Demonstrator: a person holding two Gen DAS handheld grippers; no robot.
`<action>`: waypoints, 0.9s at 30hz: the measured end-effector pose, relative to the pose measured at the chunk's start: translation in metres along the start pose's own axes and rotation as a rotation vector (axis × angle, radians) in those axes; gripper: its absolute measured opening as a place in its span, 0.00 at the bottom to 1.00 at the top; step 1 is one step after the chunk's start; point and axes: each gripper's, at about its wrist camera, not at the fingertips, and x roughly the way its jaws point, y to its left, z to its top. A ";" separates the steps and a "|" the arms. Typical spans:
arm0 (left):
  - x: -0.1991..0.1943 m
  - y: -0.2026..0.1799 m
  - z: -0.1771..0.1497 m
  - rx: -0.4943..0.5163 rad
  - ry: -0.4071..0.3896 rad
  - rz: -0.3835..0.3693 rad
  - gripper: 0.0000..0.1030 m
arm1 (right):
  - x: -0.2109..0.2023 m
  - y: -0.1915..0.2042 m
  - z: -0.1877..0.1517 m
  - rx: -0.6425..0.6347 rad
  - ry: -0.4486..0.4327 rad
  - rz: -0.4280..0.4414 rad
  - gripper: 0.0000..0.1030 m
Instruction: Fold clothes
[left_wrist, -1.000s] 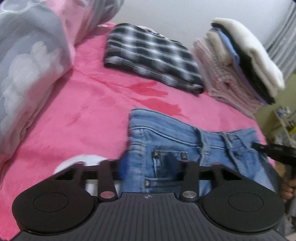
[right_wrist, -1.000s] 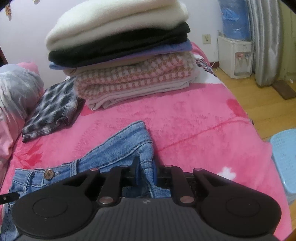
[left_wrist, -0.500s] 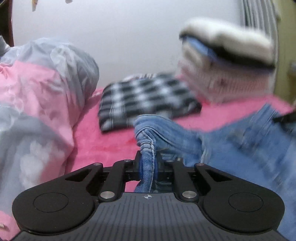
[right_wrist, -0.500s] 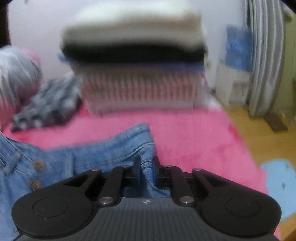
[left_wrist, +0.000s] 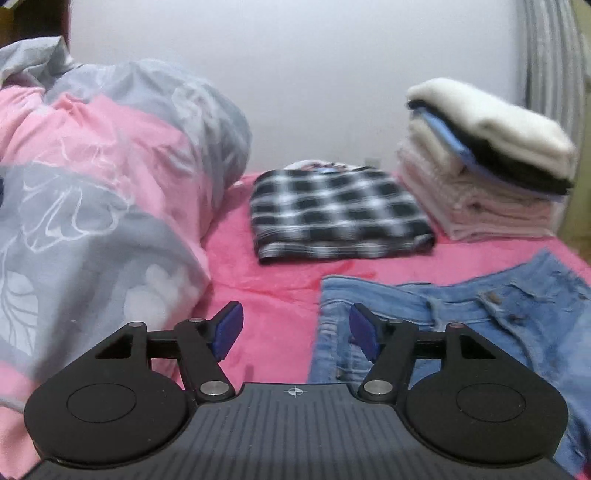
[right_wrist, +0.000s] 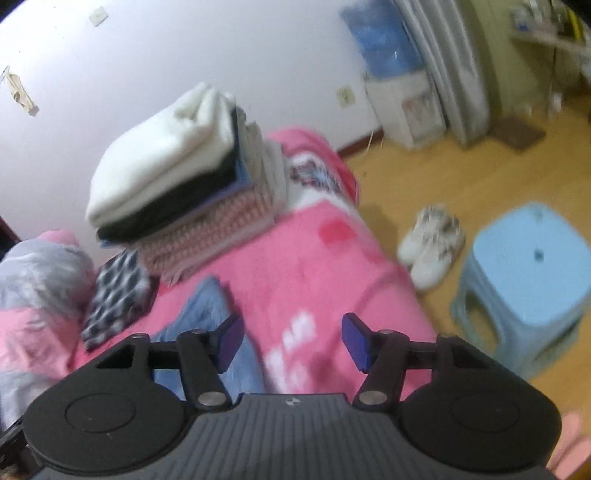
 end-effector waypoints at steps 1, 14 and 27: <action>-0.003 -0.003 -0.002 0.014 0.010 -0.020 0.62 | -0.004 -0.002 -0.007 -0.009 0.015 0.009 0.59; 0.005 -0.020 -0.049 0.067 0.085 0.015 0.63 | 0.010 0.050 -0.077 -0.447 0.089 -0.206 0.48; 0.002 0.040 -0.050 -0.115 0.033 0.023 0.60 | 0.048 0.191 -0.066 -0.534 0.087 0.055 0.50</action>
